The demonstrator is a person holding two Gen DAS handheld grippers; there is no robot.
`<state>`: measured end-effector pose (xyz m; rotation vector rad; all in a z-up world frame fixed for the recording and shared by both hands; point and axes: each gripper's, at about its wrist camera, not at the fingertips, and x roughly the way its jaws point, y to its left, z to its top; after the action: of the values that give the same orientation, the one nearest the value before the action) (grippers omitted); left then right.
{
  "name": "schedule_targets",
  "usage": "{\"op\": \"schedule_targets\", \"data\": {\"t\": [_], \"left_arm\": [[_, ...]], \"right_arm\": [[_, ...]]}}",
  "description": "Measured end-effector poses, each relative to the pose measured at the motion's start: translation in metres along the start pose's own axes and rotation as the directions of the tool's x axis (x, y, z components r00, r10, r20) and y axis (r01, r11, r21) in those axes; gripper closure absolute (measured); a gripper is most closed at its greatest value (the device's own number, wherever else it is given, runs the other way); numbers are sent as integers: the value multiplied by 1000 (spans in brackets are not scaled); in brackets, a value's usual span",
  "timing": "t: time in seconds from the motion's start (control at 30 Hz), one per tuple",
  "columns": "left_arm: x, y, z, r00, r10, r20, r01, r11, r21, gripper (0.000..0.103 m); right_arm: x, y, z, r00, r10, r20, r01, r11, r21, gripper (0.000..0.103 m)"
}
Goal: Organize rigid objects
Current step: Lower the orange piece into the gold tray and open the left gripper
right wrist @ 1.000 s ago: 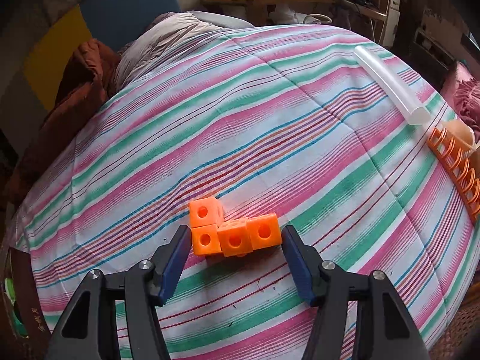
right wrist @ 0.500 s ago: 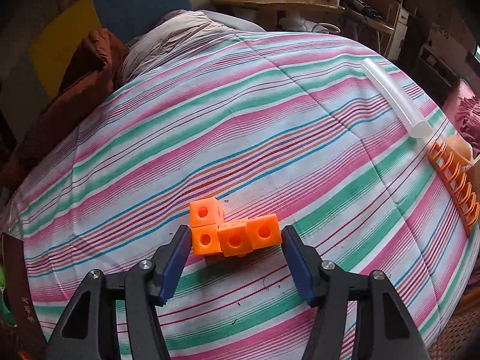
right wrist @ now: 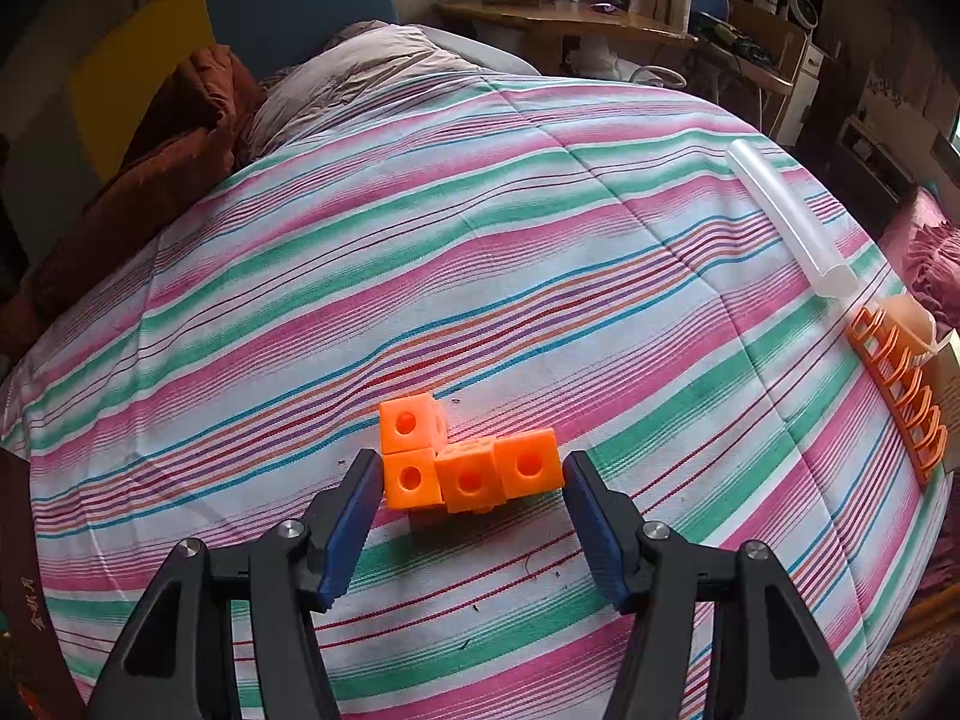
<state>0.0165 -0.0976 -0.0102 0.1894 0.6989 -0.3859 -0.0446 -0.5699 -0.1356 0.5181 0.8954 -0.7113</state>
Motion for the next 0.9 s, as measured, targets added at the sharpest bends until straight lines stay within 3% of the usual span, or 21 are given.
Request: {"op": "schedule_targets", "data": {"t": [0.33, 0.6, 0.7, 0.9], "left_arm": [[11, 9, -3, 1000, 2, -29, -3, 1000, -16, 76], [39, 13, -7, 995, -15, -98, 12, 1000, -28, 76], [54, 24, -2, 988, -78, -135, 66, 994, -91, 76], [83, 61, 17, 950, -260, -175, 208, 941, -269, 76]], "right_arm": [[-1, 4, -1, 1000, -22, 11, 22, 999, -35, 41], [-1, 6, -1, 1000, -29, 10, 29, 999, -44, 41], [-2, 6, -1, 999, -33, 9, 33, 999, -42, 41], [-2, 6, -1, 999, -33, 8, 33, 999, -42, 41]]}}
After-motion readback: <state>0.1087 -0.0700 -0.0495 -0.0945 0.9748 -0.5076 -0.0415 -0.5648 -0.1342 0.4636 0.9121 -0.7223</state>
